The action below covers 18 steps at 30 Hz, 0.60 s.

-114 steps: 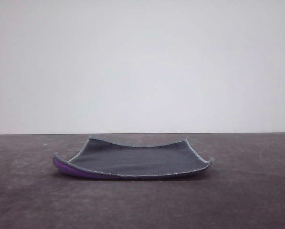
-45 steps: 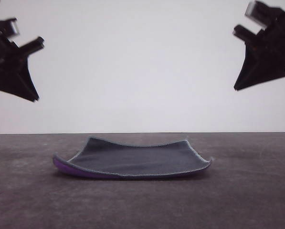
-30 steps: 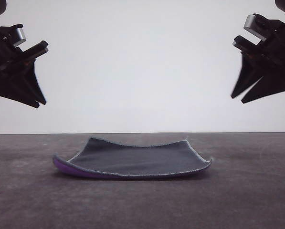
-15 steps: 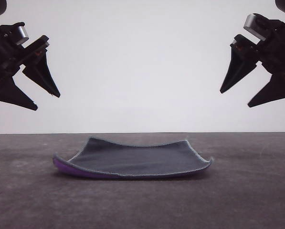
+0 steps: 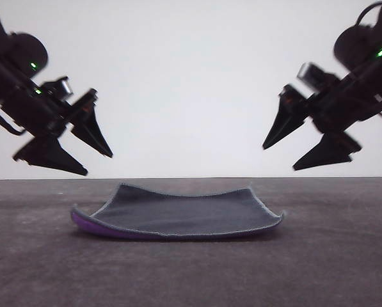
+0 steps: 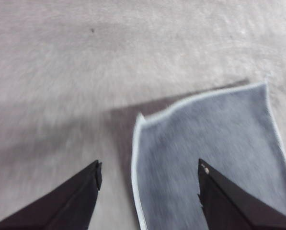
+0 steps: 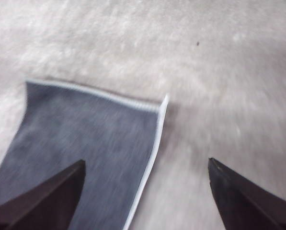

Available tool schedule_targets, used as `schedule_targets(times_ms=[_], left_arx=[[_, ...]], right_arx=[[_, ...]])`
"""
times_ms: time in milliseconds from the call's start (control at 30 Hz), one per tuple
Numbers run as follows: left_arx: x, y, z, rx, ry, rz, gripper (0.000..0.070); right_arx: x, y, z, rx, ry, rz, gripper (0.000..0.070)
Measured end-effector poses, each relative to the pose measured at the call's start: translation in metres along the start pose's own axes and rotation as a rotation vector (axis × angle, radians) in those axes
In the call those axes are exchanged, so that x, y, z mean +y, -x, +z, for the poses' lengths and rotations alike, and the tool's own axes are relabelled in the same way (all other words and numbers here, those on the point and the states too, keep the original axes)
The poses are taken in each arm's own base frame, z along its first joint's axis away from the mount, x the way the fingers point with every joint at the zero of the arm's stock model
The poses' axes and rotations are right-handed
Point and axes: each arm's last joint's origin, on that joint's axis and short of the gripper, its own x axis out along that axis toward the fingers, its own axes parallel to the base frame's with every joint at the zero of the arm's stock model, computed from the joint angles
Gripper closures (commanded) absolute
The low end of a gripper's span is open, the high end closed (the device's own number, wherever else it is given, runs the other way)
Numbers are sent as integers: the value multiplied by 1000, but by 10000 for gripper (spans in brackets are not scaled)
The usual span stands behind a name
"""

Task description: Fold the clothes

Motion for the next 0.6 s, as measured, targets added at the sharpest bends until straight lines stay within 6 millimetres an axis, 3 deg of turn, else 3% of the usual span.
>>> schedule_targets(times_ms=[300, 600], left_arx=[[17, -40, 11, 40, 12, -13, 310], [6, -53, 10, 55, -14, -39, 311]], right_arx=[[-19, -53, 6, 75, -55, 54, 179], [-6, -74, 7, 78, -30, 93, 178]])
